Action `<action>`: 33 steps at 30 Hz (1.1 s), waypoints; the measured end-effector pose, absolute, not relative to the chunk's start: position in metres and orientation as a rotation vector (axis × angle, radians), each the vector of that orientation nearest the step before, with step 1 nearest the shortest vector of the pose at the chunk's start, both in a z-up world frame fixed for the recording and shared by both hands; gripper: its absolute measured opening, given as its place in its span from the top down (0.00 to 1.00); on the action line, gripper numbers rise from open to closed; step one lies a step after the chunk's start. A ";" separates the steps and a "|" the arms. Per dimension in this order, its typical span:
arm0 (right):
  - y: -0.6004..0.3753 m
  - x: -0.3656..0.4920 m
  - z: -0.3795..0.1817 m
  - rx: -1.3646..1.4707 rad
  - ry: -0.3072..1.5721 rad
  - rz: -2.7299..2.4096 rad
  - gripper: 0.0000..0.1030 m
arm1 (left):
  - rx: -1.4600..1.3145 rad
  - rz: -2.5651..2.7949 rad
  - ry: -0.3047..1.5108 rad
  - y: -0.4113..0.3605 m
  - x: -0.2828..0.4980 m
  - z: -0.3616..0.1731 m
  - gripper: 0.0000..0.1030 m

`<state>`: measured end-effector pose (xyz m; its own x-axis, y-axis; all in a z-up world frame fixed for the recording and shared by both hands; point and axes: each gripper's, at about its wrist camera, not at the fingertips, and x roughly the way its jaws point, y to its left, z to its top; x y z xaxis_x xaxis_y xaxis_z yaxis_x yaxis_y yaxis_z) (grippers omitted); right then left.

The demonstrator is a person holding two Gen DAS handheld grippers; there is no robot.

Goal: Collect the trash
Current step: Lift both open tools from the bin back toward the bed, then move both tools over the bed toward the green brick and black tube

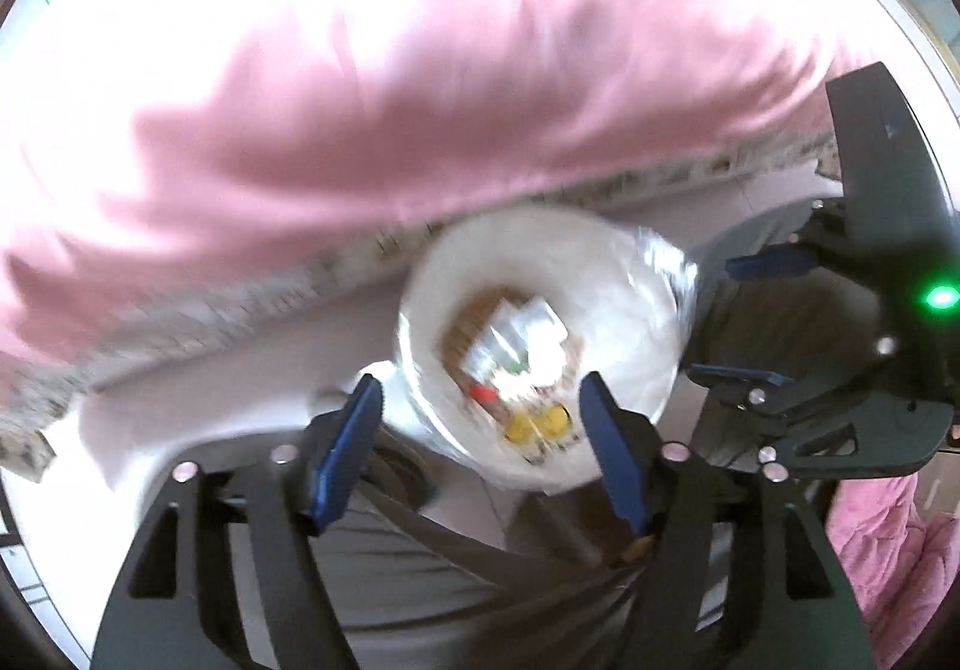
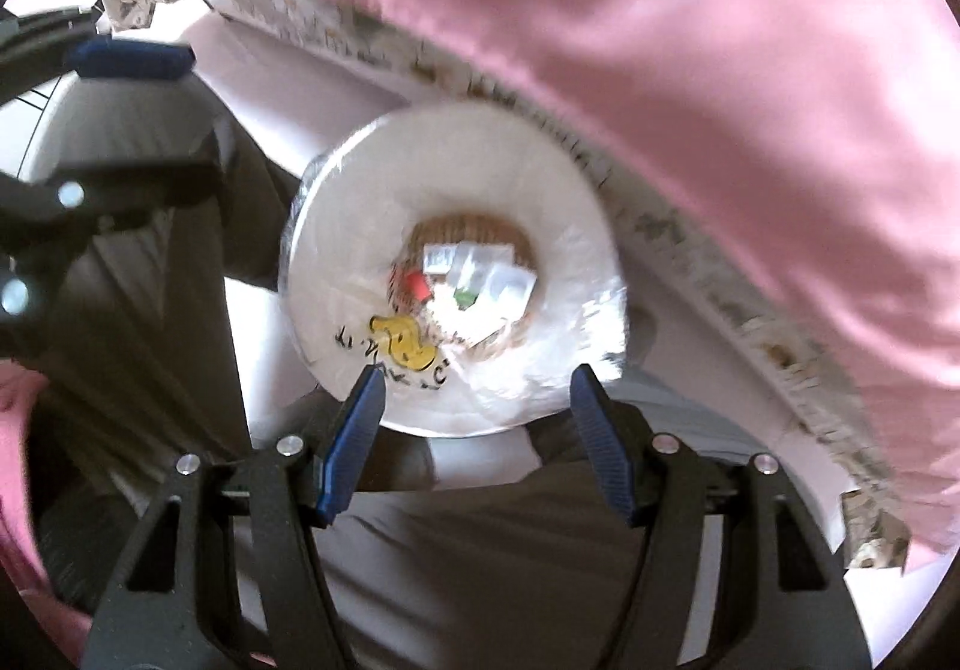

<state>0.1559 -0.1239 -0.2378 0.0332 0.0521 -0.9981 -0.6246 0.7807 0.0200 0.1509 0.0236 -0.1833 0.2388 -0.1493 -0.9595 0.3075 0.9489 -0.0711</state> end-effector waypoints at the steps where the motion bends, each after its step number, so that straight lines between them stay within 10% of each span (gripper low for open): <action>1: -0.125 0.157 -0.230 -0.497 1.437 0.547 0.31 | 0.151 -0.310 1.269 0.024 0.152 -0.173 0.25; 18: -0.148 0.252 -0.021 -0.471 0.995 0.396 0.24 | 0.277 -0.223 0.949 0.038 0.220 -0.019 0.11; 33: -0.116 0.389 0.081 -0.465 0.789 0.372 0.19 | 0.336 -0.246 0.897 0.032 0.337 0.004 0.11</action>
<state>0.3888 -0.1158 0.0806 0.6500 0.1452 -0.7460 -0.4830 0.8368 -0.2580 0.3367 0.0318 0.0035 0.6012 -0.0689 -0.7961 0.3468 0.9201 0.1822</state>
